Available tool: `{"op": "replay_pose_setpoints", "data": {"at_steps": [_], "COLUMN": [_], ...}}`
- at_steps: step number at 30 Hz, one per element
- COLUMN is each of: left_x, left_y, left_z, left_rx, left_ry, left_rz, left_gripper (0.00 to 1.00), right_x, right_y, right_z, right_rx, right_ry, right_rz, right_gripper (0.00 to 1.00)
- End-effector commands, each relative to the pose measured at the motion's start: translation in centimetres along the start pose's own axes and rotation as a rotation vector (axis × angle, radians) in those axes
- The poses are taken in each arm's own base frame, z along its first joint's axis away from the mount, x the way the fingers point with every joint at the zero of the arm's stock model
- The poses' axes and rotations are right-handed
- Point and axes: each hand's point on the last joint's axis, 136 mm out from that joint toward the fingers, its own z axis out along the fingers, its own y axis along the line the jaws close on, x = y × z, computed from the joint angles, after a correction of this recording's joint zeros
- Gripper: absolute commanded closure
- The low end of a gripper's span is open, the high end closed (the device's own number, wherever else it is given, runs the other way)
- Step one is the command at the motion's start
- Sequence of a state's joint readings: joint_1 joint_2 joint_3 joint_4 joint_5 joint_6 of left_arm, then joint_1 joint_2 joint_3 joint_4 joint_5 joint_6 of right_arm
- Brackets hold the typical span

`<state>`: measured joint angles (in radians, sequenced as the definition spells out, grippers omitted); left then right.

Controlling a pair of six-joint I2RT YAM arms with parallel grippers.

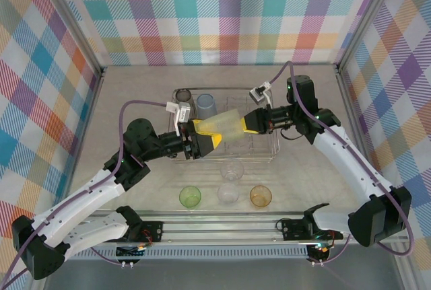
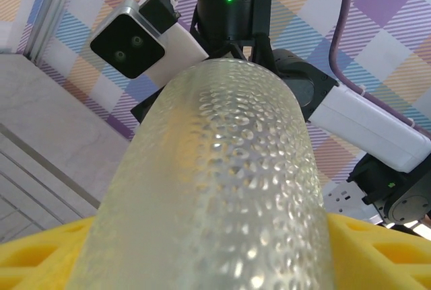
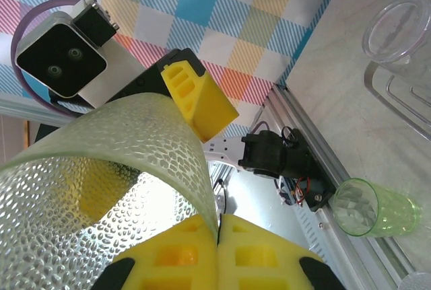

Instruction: Load the cups into the dish rack

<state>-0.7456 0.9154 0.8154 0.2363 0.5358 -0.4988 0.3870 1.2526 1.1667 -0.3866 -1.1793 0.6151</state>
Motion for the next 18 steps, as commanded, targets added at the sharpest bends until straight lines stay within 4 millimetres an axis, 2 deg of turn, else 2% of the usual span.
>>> {"op": "replay_pose_setpoints", "data": {"at_steps": [1,3,4,7,9,12,14,16,18], "left_x": [-1.1,-1.0,-0.9,-0.9,-1.0,-1.4,-1.7,-1.8,-1.7], "left_y": [-1.9,-1.5,-1.3,-0.7,0.0,1.4,2.3,3.4,5.2], "left_z": [0.0,0.1,0.1,-0.1,-0.3,-1.0,-1.5,-2.1,-2.9], "left_rx": [0.063,0.047,0.038,-0.001,-0.047,-0.138,-0.202,-0.277,-0.392], "left_ry": [-0.034,-0.028,-0.026,-0.029,-0.043,-0.076,-0.095,-0.110,-0.107], "left_rz": [0.067,0.065,0.064,0.066,0.064,0.058,0.050,0.032,-0.009], "left_gripper": [0.30,0.34,0.36,0.42,0.47,0.51,0.54,0.56,0.55], "right_x": [0.2,0.1,0.0,-0.3,-0.4,-0.6,-0.6,-0.5,-0.4], "right_y": [-1.0,-1.1,-1.3,-1.5,-1.7,-2.0,-2.3,-2.8,-4.3], "right_z": [0.4,0.4,0.4,0.4,0.3,0.1,-0.2,-0.7,-1.7], "right_rx": [0.014,0.019,0.027,0.042,0.059,0.112,0.153,0.213,0.328], "right_ry": [0.011,0.009,0.005,-0.008,-0.019,-0.041,-0.061,-0.080,-0.116], "right_rz": [0.021,0.025,0.028,0.029,0.025,0.014,0.002,-0.005,0.012], "right_gripper": [1.00,1.00,0.95,0.71,0.50,0.09,0.00,0.01,0.01]}}
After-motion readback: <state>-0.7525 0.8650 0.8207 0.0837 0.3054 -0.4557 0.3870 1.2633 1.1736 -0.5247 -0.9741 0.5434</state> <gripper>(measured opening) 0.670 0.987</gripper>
